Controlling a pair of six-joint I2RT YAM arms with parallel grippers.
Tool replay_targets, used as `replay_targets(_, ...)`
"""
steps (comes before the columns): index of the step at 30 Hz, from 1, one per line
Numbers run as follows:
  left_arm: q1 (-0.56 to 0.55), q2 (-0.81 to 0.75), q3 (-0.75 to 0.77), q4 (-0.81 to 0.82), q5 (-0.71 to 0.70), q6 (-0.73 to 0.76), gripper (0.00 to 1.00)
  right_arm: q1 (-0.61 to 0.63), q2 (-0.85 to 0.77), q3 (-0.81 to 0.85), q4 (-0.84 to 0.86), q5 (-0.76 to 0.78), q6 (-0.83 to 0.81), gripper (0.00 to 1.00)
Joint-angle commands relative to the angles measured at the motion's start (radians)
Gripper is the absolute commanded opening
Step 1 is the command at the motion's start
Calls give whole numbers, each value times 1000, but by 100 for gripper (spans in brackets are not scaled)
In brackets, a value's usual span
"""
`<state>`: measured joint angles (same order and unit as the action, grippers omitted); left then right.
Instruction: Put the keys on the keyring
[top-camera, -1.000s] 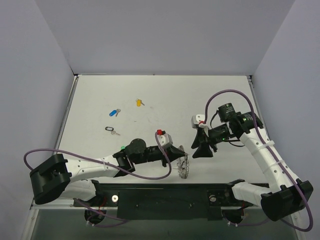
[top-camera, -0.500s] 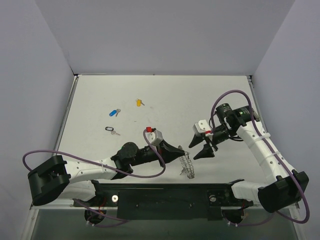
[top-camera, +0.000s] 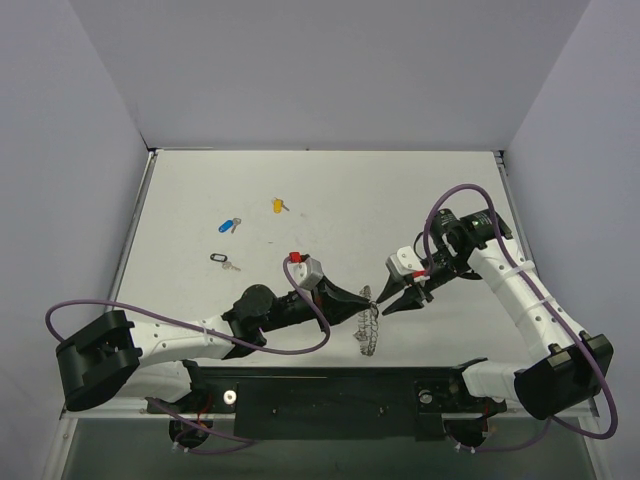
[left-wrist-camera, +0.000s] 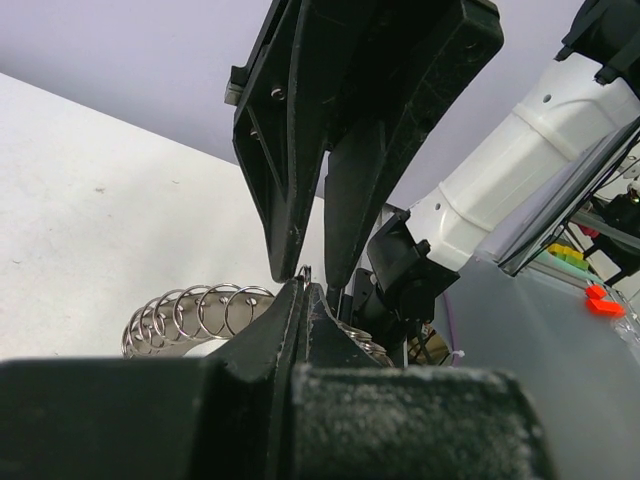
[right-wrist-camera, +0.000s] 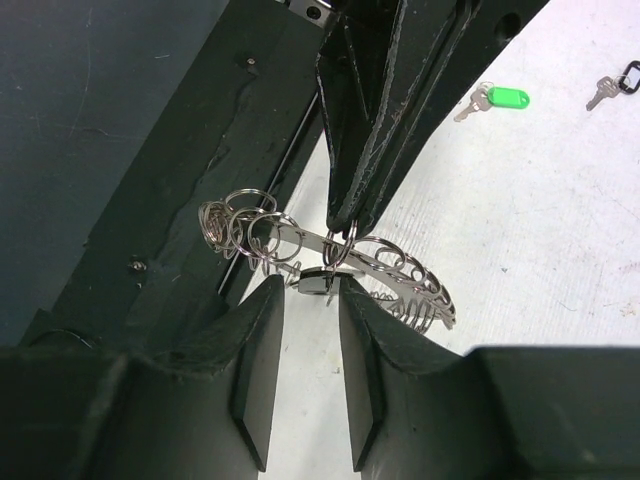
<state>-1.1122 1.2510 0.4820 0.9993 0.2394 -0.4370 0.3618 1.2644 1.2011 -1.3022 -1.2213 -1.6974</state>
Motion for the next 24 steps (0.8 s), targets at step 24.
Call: replay_targets(24,-29,28,-17,251,-95,-23,0,6,-11,-3,-45,-58,240,0)
